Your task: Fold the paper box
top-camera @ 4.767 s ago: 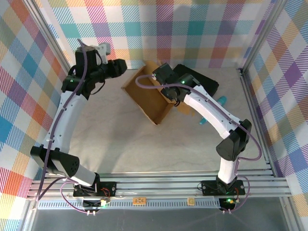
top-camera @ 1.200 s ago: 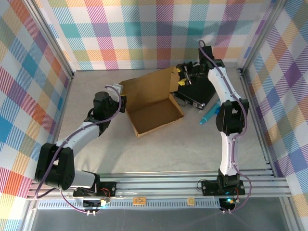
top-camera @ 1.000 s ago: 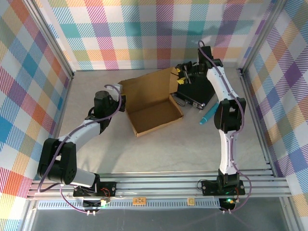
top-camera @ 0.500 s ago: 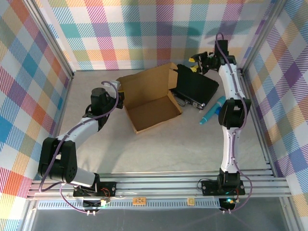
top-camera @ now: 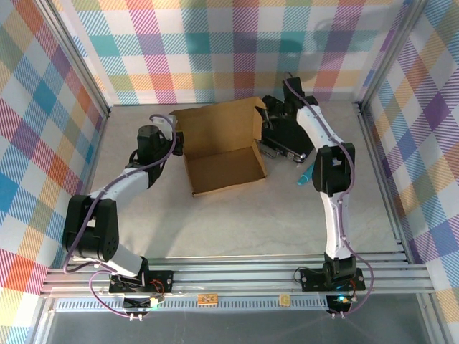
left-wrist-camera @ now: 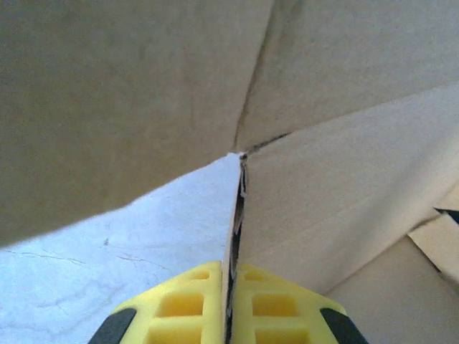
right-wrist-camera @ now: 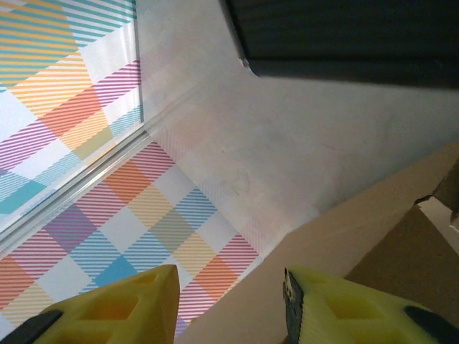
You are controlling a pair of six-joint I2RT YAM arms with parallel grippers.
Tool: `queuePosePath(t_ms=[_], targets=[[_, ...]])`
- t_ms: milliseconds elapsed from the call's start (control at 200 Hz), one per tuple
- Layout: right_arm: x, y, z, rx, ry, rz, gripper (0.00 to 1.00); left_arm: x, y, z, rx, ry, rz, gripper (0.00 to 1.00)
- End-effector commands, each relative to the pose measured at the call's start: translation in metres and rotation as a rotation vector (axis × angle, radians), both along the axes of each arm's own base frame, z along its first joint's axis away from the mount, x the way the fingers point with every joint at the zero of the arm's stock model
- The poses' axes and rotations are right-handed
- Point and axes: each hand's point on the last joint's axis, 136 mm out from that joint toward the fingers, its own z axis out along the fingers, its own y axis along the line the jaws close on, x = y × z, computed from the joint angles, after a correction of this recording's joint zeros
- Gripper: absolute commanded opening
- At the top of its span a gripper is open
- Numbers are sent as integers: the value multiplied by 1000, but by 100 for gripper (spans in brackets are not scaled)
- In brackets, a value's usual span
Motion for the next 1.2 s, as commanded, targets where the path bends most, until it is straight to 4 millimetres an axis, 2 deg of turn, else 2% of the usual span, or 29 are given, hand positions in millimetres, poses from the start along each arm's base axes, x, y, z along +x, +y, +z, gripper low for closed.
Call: queuePosePath(t_ms=[0, 65, 420, 735, 925, 1060, 1195], targets=[[-11, 2, 33, 52, -15, -26, 45, 11, 5, 11, -57, -15, 64, 0], [-19, 2, 27, 41, 14, -30, 46, 13, 4, 11, -70, -13, 85, 0], [-51, 1, 24, 44, 101, -24, 56, 16, 3, 10, -70, -43, 199, 0], [-65, 4, 22, 66, 162, -36, 60, 15, -8, 8, -108, -82, 182, 0], [-70, 9, 10, 74, 198, -44, 59, 12, -13, 2, -149, -101, 171, 0], [-71, 11, 5, 75, 213, -46, 59, 10, -15, -3, -179, -105, 164, 6], [-76, 13, -1, 70, 226, -39, 58, 7, -16, -9, -217, -99, 164, 7]])
